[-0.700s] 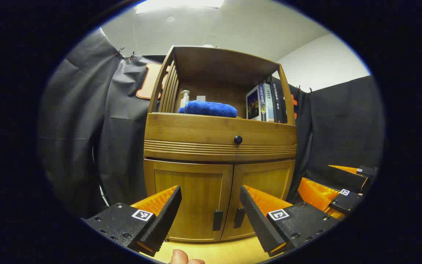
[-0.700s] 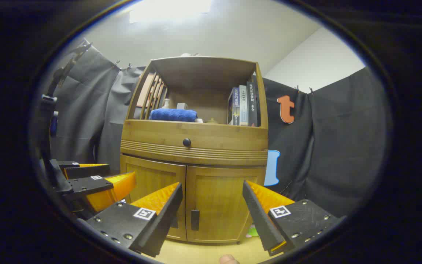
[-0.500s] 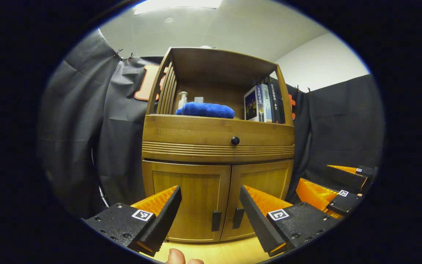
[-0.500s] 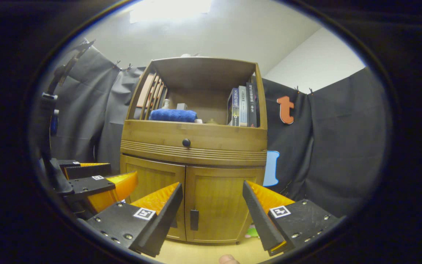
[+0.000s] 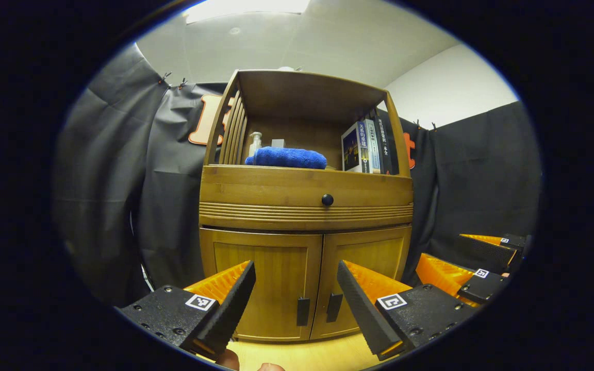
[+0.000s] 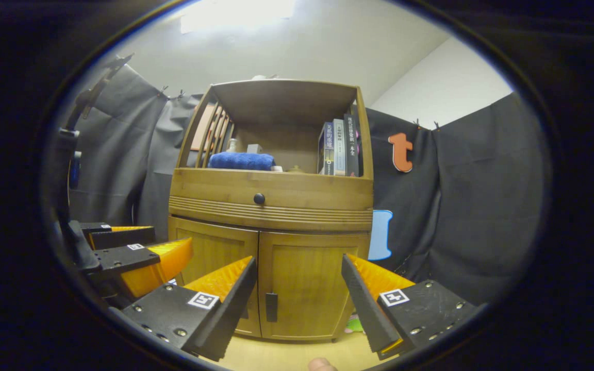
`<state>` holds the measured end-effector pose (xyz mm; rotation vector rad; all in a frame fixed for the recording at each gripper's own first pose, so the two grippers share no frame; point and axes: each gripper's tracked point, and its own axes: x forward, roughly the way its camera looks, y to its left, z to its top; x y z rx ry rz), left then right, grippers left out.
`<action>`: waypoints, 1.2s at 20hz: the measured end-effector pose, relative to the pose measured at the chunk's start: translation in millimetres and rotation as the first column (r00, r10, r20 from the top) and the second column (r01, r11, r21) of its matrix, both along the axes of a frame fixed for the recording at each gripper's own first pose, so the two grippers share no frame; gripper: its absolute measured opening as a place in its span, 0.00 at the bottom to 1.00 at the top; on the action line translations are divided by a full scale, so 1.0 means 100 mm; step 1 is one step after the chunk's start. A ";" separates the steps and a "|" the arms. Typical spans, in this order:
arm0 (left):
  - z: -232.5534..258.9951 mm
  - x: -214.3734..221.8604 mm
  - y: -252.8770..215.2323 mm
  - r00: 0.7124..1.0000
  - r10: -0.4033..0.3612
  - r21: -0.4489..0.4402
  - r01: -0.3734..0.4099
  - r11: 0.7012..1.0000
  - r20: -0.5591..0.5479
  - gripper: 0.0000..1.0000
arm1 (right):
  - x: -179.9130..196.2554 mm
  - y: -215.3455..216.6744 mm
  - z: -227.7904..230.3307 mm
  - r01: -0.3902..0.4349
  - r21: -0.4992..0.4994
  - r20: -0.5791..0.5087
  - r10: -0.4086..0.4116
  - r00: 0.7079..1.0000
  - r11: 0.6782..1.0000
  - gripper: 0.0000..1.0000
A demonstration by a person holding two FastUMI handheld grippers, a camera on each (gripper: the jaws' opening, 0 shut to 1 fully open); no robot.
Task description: Open the right door of the double-door shoe cabinet with the right hand, and open the left door with the left hand.
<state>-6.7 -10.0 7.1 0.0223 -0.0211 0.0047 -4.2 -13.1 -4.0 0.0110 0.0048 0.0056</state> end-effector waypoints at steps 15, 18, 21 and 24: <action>0.04 -0.26 0.92 0.965 0.262 0.044 -0.262 0.964 0.007 0.96 | 0.59 0.36 -0.87 -0.120 0.026 -0.149 0.123 0.981 0.992 0.98; 0.02 -0.28 1.12 0.949 0.316 0.047 -0.316 0.948 0.004 0.96 | 0.77 0.43 -1.17 -0.132 0.028 -0.200 0.135 0.970 0.991 0.95; 0.02 -0.30 1.31 0.931 0.366 0.065 -0.365 0.929 0.007 0.96 | 0.97 0.50 -1.45 -0.130 0.029 -0.250 0.133 0.959 0.991 0.91; 0.03 -0.30 1.50 0.910 0.414 0.074 -0.414 0.907 0.013 0.96 | 1.18 0.61 -1.73 -0.137 0.036 -0.306 0.141 0.941 0.990 0.81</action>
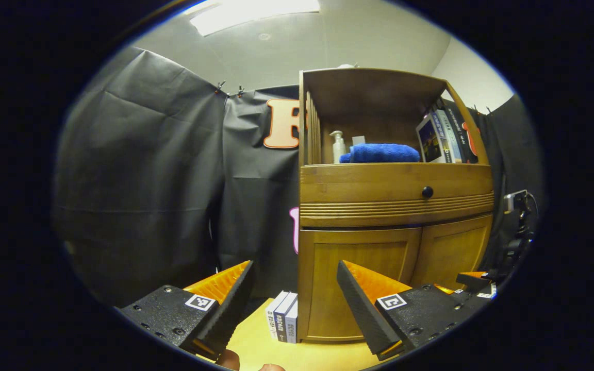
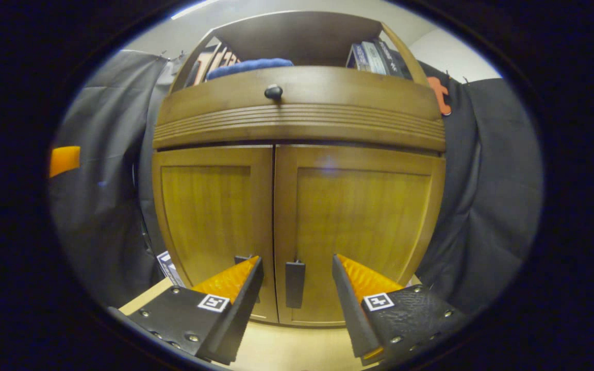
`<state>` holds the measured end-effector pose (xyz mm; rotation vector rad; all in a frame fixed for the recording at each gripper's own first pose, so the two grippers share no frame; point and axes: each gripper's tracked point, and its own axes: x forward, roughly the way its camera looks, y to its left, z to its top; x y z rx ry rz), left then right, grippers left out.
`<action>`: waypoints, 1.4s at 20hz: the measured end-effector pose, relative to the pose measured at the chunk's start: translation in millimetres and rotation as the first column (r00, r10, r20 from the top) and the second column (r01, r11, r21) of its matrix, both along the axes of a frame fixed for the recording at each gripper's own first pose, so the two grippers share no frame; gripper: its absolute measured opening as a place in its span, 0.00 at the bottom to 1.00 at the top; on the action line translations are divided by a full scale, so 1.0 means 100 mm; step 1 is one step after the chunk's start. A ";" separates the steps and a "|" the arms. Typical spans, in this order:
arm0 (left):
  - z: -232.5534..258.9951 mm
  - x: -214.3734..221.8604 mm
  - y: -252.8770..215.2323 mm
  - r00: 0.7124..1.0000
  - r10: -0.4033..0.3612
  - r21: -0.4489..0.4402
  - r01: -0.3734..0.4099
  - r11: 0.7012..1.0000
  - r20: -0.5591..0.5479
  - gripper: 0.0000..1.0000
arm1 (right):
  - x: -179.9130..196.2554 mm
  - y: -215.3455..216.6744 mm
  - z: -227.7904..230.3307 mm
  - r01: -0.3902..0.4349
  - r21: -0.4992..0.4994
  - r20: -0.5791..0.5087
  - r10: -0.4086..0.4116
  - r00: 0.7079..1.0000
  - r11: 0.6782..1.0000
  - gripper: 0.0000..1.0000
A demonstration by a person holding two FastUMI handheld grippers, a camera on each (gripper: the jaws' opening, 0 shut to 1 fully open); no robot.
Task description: Open the right door of the double-door shoe cabinet with the right hand, and open the left door with the left hand.
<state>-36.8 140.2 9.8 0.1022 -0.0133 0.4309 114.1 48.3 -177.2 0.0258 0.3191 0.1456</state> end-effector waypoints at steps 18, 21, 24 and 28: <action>-0.17 -0.03 0.54 0.989 0.145 0.000 -0.145 0.989 -0.037 0.97 | 0.57 0.13 -0.63 0.097 -0.014 -0.104 -0.098 0.990 0.995 0.26; -0.15 -0.04 0.50 0.991 0.132 -0.003 -0.132 0.991 -0.035 0.98 | 0.54 0.12 -0.63 0.102 -0.009 -0.103 -0.103 0.989 0.995 0.27; -0.14 -0.05 0.47 0.992 0.119 -0.003 -0.119 0.993 -0.033 0.97 | 0.41 0.08 -0.62 0.126 0.001 -0.103 -0.125 0.987 0.992 0.26; -0.11 -0.11 0.40 0.994 0.102 0.001 -0.102 0.995 -0.030 0.97 | 0.10 -0.02 -0.59 0.140 0.006 -0.102 -0.139 0.985 0.990 0.26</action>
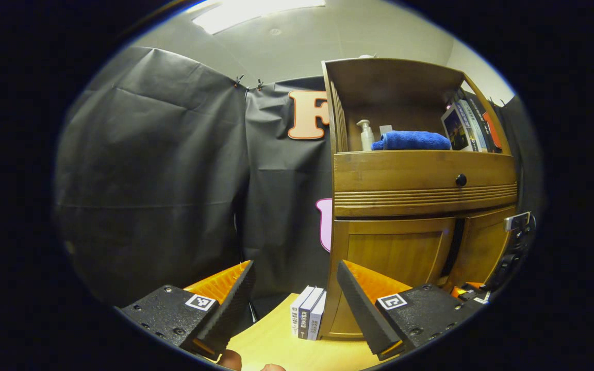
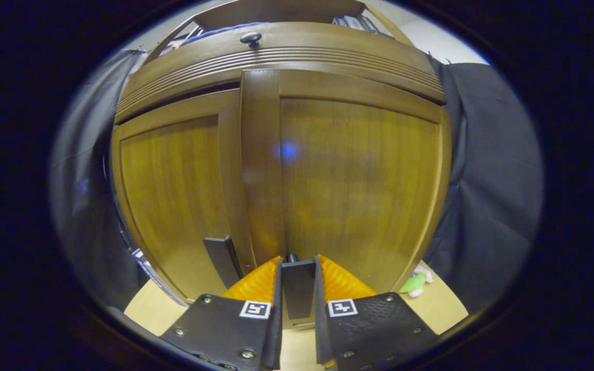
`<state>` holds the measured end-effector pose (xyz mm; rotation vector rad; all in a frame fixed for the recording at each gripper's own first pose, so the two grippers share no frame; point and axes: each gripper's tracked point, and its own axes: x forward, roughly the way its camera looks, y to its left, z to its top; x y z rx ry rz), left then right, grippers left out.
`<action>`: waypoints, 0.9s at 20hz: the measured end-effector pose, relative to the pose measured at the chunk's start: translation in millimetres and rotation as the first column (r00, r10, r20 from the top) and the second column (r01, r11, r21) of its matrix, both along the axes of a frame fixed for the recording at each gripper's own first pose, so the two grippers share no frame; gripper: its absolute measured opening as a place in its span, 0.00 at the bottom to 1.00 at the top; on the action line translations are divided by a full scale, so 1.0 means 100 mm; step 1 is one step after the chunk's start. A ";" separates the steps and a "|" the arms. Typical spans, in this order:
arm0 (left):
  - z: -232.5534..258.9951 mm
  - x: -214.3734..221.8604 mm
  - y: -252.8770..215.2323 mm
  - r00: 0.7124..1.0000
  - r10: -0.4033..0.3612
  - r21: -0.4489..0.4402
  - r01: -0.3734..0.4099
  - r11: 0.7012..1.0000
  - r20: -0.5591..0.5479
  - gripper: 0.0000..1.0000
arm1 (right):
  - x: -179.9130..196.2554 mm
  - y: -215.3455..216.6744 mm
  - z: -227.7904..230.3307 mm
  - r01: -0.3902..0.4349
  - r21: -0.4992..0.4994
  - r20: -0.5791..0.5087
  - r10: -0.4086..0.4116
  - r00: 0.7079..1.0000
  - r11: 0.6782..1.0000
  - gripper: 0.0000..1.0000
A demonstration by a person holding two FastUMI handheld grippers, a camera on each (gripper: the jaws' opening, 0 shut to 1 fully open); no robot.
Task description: Open the right door of the double-door shoe cabinet with the right hand, and open the left door with the left hand.
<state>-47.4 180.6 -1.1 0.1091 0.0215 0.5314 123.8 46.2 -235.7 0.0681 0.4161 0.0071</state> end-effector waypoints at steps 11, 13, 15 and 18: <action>-0.01 -0.12 -0.34 0.997 -0.083 -0.021 0.083 0.996 0.001 0.97 | -0.55 -0.34 0.07 0.047 0.007 -0.012 -0.047 0.999 0.999 0.26; -0.02 -0.12 -0.42 0.995 -0.102 -0.022 0.102 0.995 -0.003 0.97 | -0.65 -0.41 0.09 0.061 0.010 -0.015 -0.061 0.998 0.998 0.25; -0.03 -0.09 -0.48 0.993 -0.121 -0.024 0.120 0.992 -0.006 0.96 | -0.74 -0.50 0.10 0.076 0.008 -0.015 -0.076 0.997 0.997 0.25; -0.05 -0.04 -0.62 0.988 -0.157 -0.038 0.156 0.987 -0.007 0.97 | -0.89 -0.64 0.13 0.102 0.003 -0.018 -0.102 0.995 0.995 0.25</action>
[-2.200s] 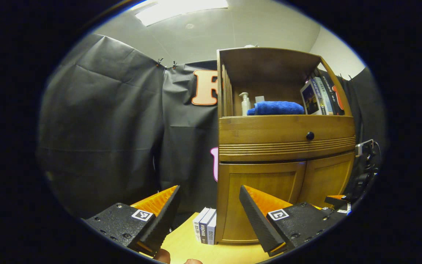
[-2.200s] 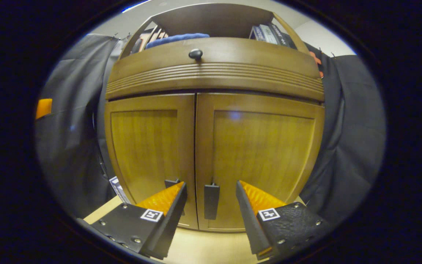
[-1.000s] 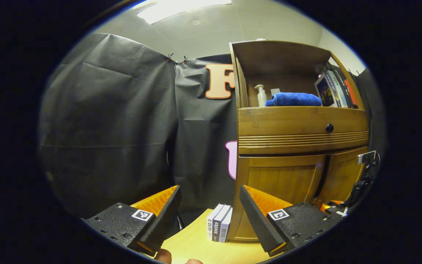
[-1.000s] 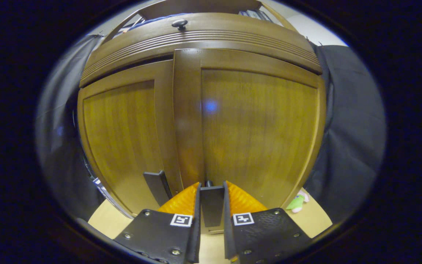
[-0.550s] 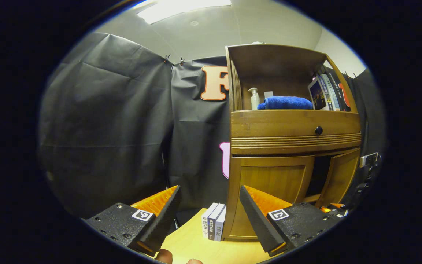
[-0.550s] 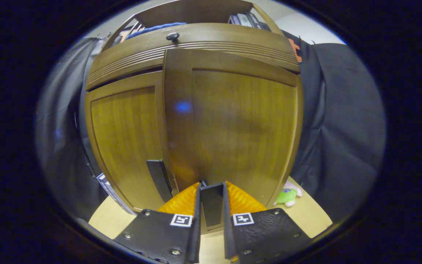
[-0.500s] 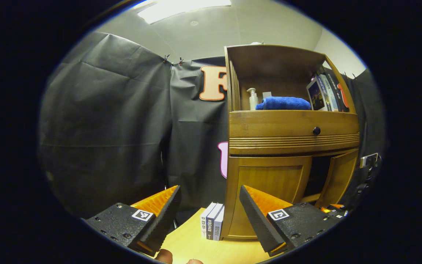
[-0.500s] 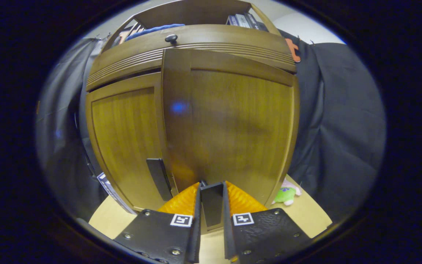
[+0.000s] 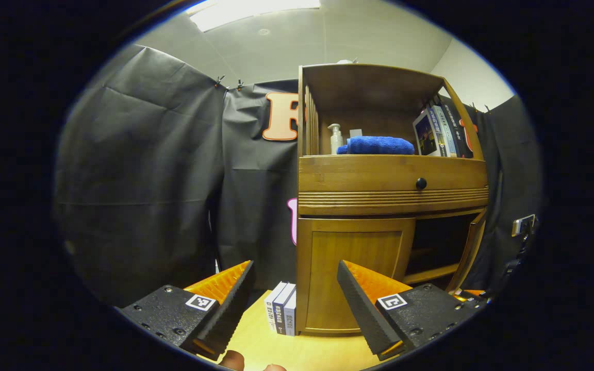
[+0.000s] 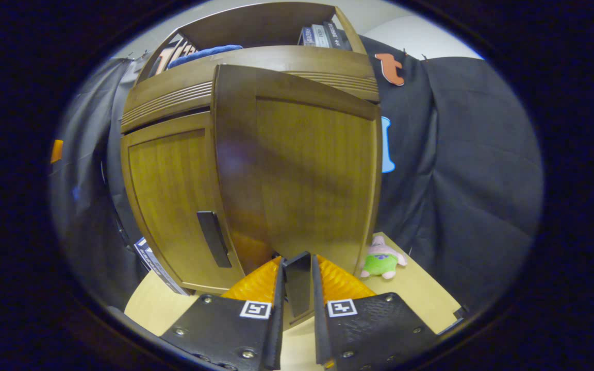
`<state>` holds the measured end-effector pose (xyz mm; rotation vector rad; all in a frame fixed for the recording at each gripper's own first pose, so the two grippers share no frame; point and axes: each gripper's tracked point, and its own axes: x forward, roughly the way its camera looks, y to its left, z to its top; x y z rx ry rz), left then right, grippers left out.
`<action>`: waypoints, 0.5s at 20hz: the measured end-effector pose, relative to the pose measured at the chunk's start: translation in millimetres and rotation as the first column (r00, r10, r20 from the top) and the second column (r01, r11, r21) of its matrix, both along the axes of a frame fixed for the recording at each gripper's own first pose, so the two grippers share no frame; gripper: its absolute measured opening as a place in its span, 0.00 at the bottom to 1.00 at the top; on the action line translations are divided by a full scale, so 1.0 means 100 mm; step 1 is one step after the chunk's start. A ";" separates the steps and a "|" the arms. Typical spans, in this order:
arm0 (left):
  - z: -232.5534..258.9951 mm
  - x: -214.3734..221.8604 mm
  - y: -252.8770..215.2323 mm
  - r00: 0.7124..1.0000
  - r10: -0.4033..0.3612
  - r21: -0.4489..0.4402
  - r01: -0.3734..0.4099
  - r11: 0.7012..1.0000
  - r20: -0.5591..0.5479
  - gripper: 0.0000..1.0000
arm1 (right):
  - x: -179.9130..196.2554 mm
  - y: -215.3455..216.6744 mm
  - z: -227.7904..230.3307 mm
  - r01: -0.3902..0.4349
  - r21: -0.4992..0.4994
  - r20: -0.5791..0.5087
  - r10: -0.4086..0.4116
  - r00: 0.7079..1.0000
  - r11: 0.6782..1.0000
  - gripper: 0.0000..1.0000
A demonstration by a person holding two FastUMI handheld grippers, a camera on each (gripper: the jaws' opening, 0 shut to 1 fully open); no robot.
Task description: Open the right door of the double-door shoe cabinet with the right hand, and open the left door with the left hand.
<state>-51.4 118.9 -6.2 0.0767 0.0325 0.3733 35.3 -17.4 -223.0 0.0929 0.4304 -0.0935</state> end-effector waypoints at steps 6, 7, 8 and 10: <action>-0.09 0.13 -0.30 0.996 -0.082 -0.015 0.082 0.997 -0.017 0.97 | -0.23 -0.28 0.03 0.058 0.015 -0.016 -0.058 0.998 0.998 0.25; -0.10 0.14 -0.35 0.995 -0.095 -0.016 0.094 0.995 -0.019 0.97 | -0.27 -0.33 0.04 0.067 0.015 -0.017 -0.066 0.998 0.998 0.25; -0.11 0.16 -0.40 0.994 -0.107 -0.018 0.106 0.994 -0.021 0.97 | -0.31 -0.37 0.05 0.074 0.013 -0.018 -0.074 0.997 0.997 0.25; -0.14 0.19 -0.47 0.991 -0.128 -0.021 0.127 0.992 -0.025 0.96 | -0.37 -0.47 0.07 0.095 0.008 -0.017 -0.095 0.995 0.995 0.25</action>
